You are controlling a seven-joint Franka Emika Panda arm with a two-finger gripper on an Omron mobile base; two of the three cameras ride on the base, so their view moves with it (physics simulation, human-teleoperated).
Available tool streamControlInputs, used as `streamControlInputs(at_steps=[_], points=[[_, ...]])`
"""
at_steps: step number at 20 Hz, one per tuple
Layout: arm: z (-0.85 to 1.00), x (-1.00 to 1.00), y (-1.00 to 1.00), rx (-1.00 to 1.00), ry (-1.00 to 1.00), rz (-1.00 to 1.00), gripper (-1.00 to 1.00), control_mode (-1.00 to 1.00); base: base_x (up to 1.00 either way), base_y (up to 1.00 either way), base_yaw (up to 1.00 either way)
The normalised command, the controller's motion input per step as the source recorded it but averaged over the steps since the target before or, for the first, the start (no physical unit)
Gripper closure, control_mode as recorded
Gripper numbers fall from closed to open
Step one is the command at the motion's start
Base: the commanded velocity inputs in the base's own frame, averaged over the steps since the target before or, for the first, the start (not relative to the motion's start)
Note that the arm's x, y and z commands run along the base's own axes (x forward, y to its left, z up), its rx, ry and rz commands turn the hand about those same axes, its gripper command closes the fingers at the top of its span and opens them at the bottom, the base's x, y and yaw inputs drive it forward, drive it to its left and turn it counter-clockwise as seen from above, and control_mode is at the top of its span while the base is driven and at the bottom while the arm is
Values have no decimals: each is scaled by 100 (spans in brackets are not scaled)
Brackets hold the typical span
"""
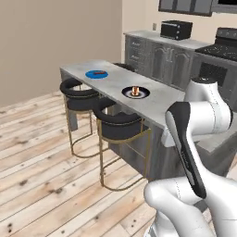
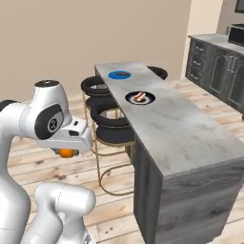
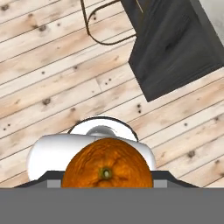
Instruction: Pick up the tangerine and peach from the fridge and place one fruit on each plate on the dining counter.
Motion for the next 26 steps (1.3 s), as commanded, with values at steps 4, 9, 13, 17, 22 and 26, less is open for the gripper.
streamControlInputs(at_steps=[4, 9, 13, 17, 22, 26], points=[[0, 0, 0, 0, 0, 0, 100, 100, 2, 87, -50], [0, 0, 0, 0, 0, 0, 100, 100, 16, 95, -53], [0, 0, 0, 0, 0, 0, 100, 100, 80, 71, -33], [0, 0, 0, 0, 0, 0, 100, 100, 94, 73, -22], [0, 0, 0, 0, 0, 0, 100, 100, 97, 88, -40], [0, 0, 0, 0, 0, 0, 100, 100, 76, 83, -51]])
